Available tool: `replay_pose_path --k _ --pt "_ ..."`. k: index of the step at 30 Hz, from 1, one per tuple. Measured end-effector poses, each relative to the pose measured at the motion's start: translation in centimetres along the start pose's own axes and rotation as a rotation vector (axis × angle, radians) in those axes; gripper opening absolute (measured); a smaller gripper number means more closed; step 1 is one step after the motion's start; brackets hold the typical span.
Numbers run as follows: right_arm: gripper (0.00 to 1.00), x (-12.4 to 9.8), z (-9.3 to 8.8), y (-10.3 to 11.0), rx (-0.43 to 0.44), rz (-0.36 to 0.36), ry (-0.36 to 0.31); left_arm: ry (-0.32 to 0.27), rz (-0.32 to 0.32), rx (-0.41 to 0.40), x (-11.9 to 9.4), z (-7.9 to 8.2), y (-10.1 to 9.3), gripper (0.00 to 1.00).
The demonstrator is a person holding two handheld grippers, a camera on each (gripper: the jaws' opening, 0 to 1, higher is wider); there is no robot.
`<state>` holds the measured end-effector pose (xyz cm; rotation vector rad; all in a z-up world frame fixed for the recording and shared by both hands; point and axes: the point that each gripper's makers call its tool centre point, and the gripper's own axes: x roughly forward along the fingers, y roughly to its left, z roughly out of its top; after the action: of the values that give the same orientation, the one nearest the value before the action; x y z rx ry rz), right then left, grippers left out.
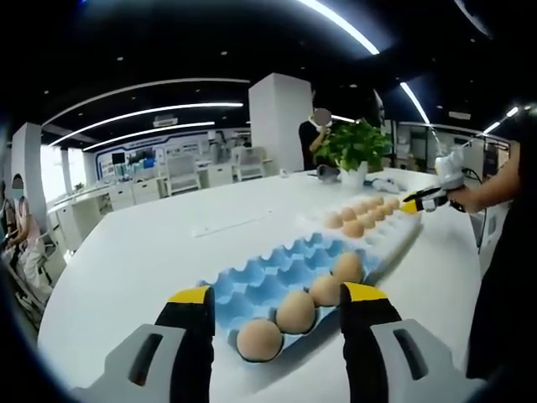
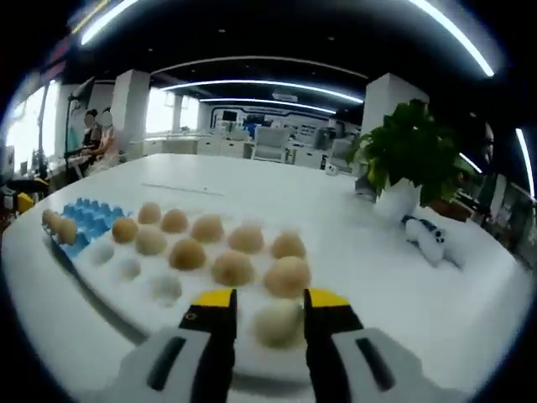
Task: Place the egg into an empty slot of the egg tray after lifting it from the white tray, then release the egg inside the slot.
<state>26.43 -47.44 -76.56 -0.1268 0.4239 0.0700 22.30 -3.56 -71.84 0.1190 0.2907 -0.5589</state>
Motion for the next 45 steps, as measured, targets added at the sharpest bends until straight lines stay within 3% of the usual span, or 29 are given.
replay_pose_path --k 4,7,12,13,14,19,21,28,33,39,45 --pt "0.32 0.3 -1.0 0.1 -0.003 0.002 0.034 -0.003 0.008 0.002 0.0 0.1 0.2 0.61" --pt "0.32 0.3 -0.9 0.1 0.089 0.006 0.017 -0.007 0.015 -0.001 -0.1 0.2 0.4 0.6" --pt "0.27 0.2 -0.7 0.3 0.074 0.006 0.006 -0.002 0.013 -0.003 0.0 0.0 0.5 0.6" --pt "0.25 0.1 -0.5 -0.3 0.093 -0.011 -0.013 -0.002 0.012 -0.002 0.0 0.0 0.5 0.6" --pt "0.25 0.1 -0.5 0.1 0.172 0.012 -0.019 -0.001 0.011 -0.001 0.1 0.0 0.4 0.6" --pt "0.25 -0.3 -0.2 0.3 0.085 0.011 0.005 -0.006 0.007 -0.006 0.1 0.1 0.4 0.6" --pt "0.25 -0.1 -0.5 0.0 0.143 0.013 0.041 -0.005 0.007 -0.004 0.1 0.1 0.4 0.6" --pt "0.26 -0.2 -0.6 0.5 0.042 0.03 0.009 -0.013 0.004 -0.003 0.0 0.3 0.3 0.59" --pt "0.24 -0.5 -0.4 0.2 0.079 0.028 0.015 -0.011 0.001 -0.002 0.1 0.2 0.2 0.59" --pt "0.24 -1.6 2.6 0.4 0.066 0.04 -0.04 -0.016 0.011 -0.008 0.1 0.2 0.4 0.6" --pt "0.24 -1.8 4.6 3.1 0.074 0.129 -0.082 -0.014 0.002 -0.005 0.3 0.2 0.1 0.59"
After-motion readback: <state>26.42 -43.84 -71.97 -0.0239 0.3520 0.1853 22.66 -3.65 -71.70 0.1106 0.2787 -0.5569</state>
